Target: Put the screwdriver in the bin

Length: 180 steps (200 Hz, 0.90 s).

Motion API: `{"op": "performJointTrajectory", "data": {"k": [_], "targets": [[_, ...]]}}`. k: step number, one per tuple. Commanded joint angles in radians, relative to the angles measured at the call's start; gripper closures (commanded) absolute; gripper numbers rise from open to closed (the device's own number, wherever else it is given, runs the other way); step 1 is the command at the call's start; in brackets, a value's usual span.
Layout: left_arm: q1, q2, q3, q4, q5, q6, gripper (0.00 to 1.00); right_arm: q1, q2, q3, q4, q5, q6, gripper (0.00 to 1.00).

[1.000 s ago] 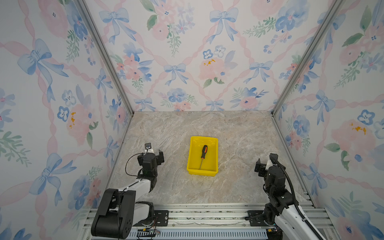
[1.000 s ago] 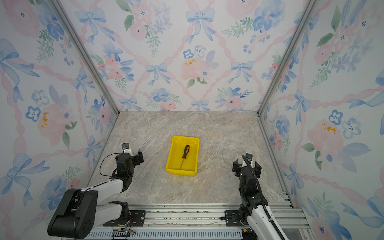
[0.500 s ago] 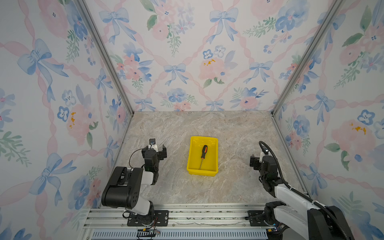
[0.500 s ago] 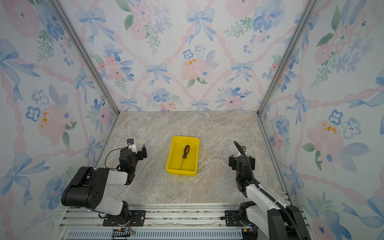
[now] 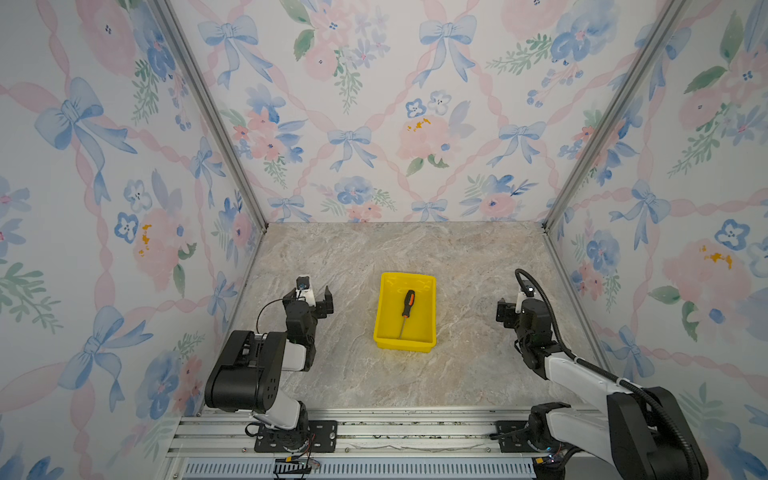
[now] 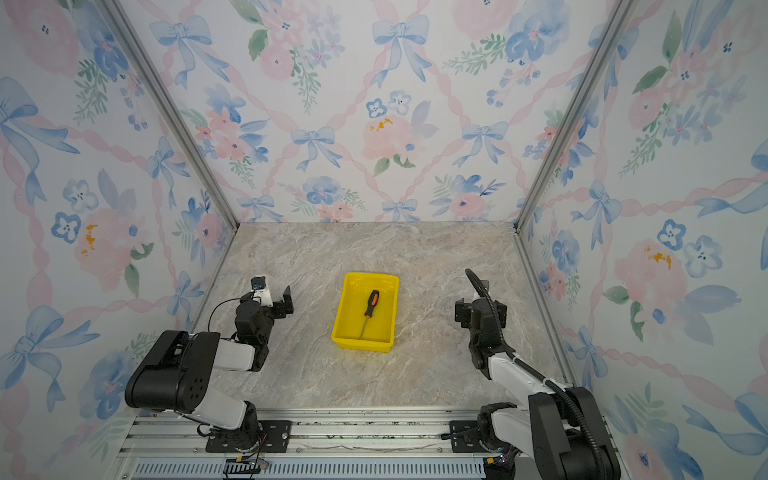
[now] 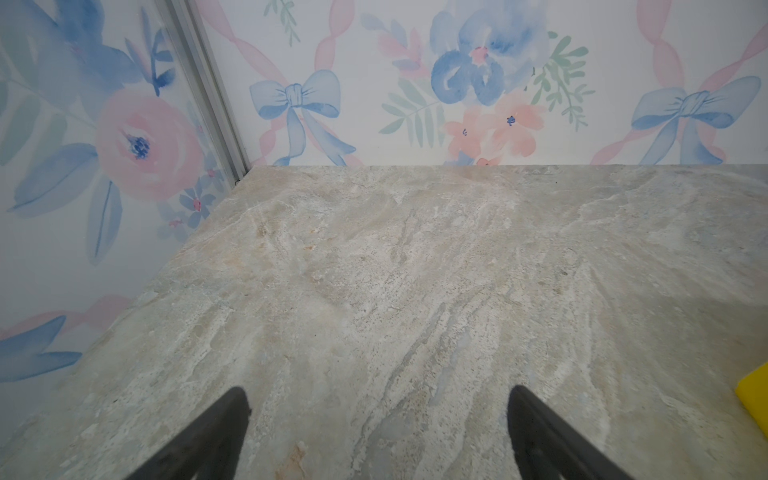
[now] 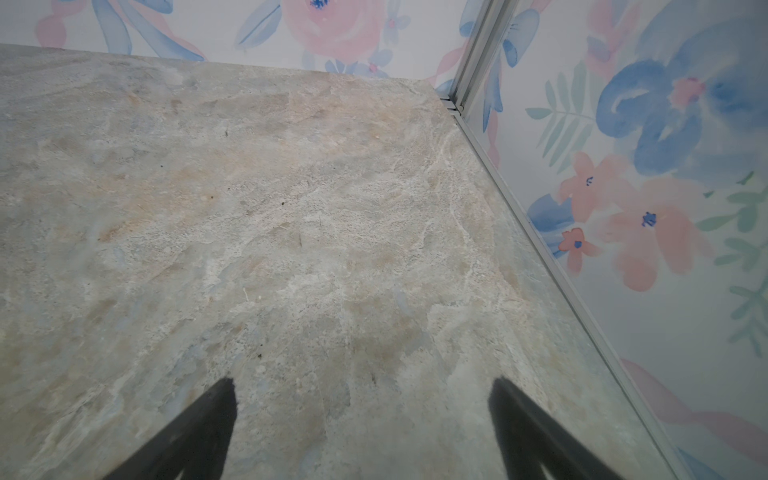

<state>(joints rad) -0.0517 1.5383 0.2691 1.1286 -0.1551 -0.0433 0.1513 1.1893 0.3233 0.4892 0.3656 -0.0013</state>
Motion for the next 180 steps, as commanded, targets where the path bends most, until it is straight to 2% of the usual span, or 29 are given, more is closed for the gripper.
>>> {"op": "performJointTrajectory", "data": {"k": [1, 27, 58, 88, 99, 108, 125, 180], "targets": [[0.006, 0.011, -0.009, 0.023, 0.016, 0.015, 0.02, 0.002, 0.067, 0.018, 0.161, -0.053, -0.035, 0.03], [0.006, 0.01, -0.01, 0.023, 0.017, 0.016, 0.02, 0.0, 0.18, 0.039, 0.299, -0.087, -0.076, 0.03], [0.006, 0.012, -0.01, 0.022, 0.017, 0.016, 0.02, -0.014, 0.312, 0.024, 0.477, -0.101, -0.057, 0.03], [0.006, 0.012, -0.009, 0.023, 0.017, 0.017, 0.02, -0.032, 0.375, 0.018, 0.542, -0.131, -0.045, 0.03], [0.006, 0.012, -0.009, 0.022, 0.018, 0.017, 0.02, -0.054, 0.362, 0.058, 0.444, -0.126, -0.012, 0.03], [0.006, 0.013, -0.009, 0.022, 0.018, 0.017, 0.03, -0.087, 0.348, 0.074, 0.384, -0.186, 0.008, 0.03], [0.006, 0.012, -0.009, 0.022, 0.019, 0.017, 0.02, -0.087, 0.363, 0.065, 0.429, -0.183, 0.009, 0.03], [0.007, 0.019, -0.011, 0.033, 0.039, 0.022, 0.02, -0.088, 0.359, 0.069, 0.415, -0.182, 0.009, 0.03]]}}
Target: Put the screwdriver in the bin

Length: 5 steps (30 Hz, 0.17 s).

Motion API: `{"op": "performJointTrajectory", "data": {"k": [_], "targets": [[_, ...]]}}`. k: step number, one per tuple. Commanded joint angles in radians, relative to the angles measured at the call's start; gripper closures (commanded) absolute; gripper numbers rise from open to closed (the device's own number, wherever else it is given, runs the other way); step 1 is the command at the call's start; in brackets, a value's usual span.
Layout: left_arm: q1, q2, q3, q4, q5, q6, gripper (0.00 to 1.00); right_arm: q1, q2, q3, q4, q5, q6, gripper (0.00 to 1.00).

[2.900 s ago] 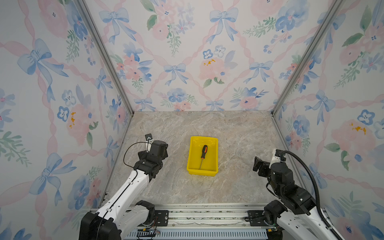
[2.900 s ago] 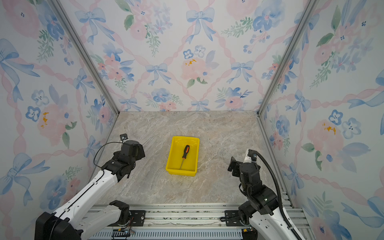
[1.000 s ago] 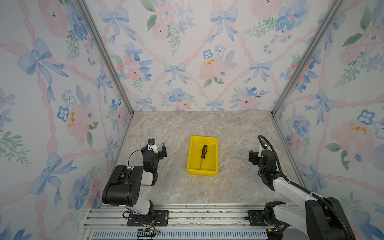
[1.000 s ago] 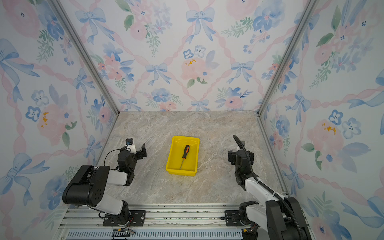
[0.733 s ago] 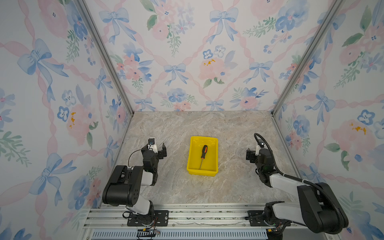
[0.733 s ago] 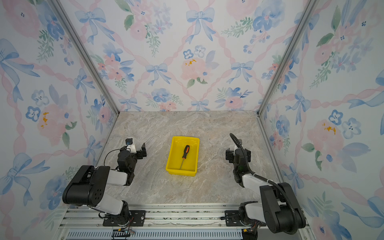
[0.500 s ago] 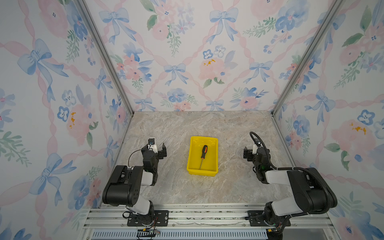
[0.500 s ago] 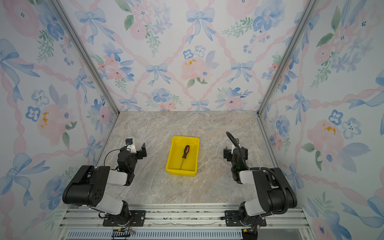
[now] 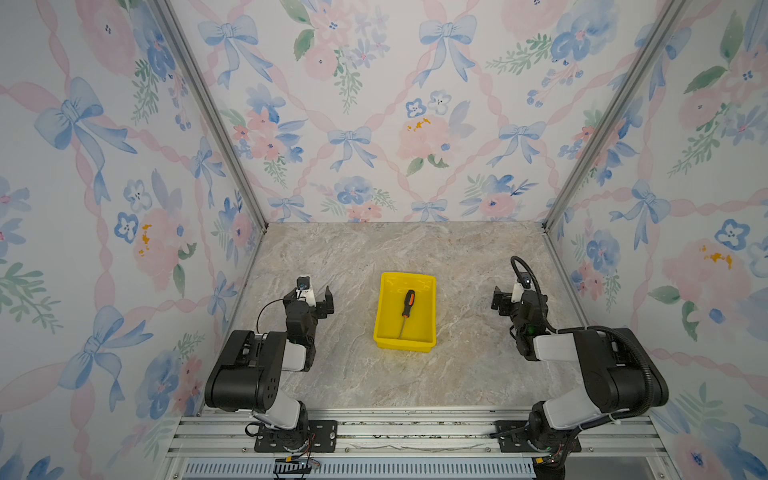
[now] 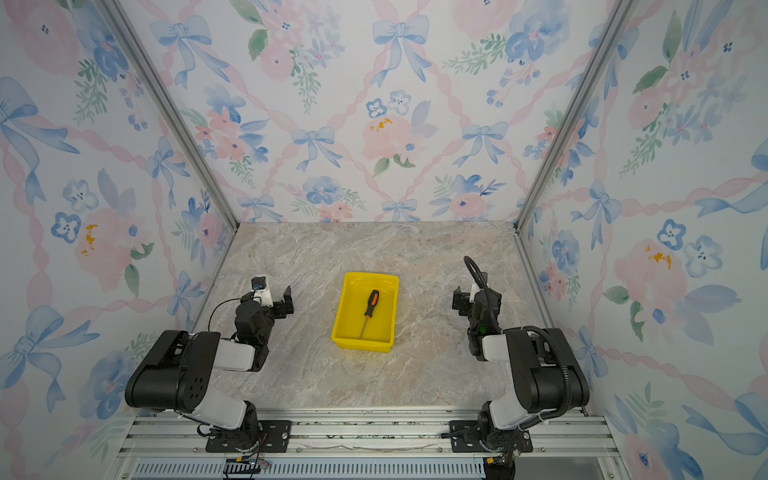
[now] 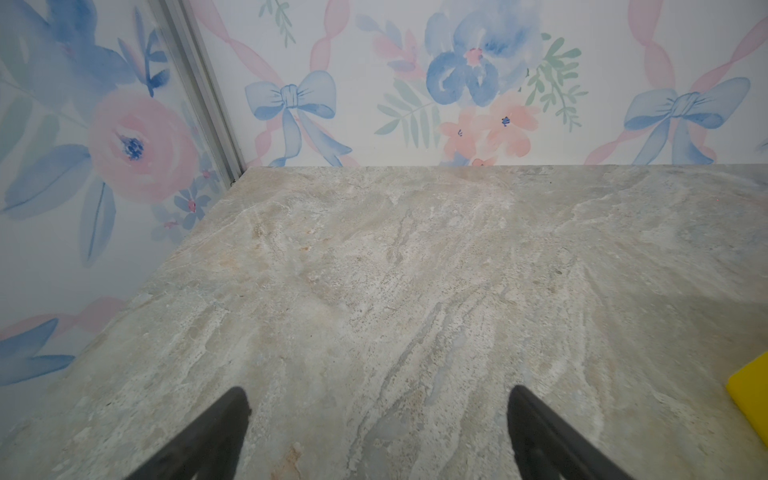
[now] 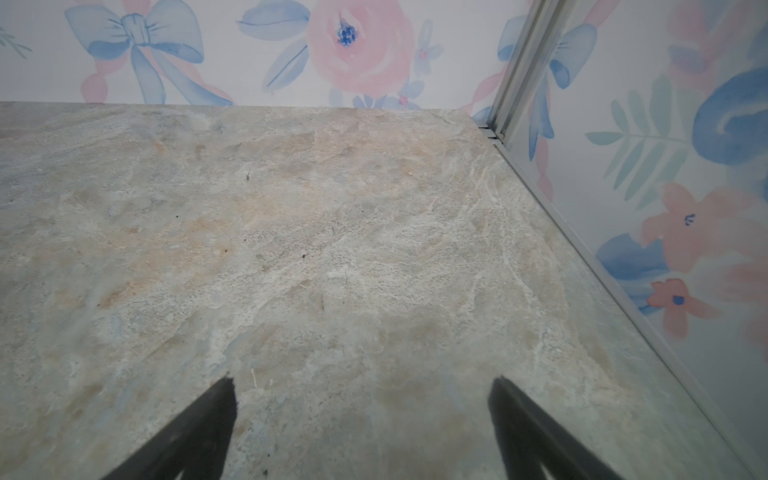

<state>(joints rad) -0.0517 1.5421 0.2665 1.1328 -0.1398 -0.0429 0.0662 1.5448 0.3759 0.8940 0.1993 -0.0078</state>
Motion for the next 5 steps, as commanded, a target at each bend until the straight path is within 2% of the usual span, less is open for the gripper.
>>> {"op": "performJointTrajectory", "data": {"k": [1, 5], "targets": [[0.007, 0.016, -0.009, 0.029, 0.024, 0.022, 0.02, -0.002, 0.003, 0.017, 0.01, -0.016, 0.015, 0.03], [0.007, 0.013, -0.011, 0.03, 0.025, 0.021, 0.03, -0.003, 0.003, 0.016, 0.01, -0.017, 0.015, 0.03]]}}
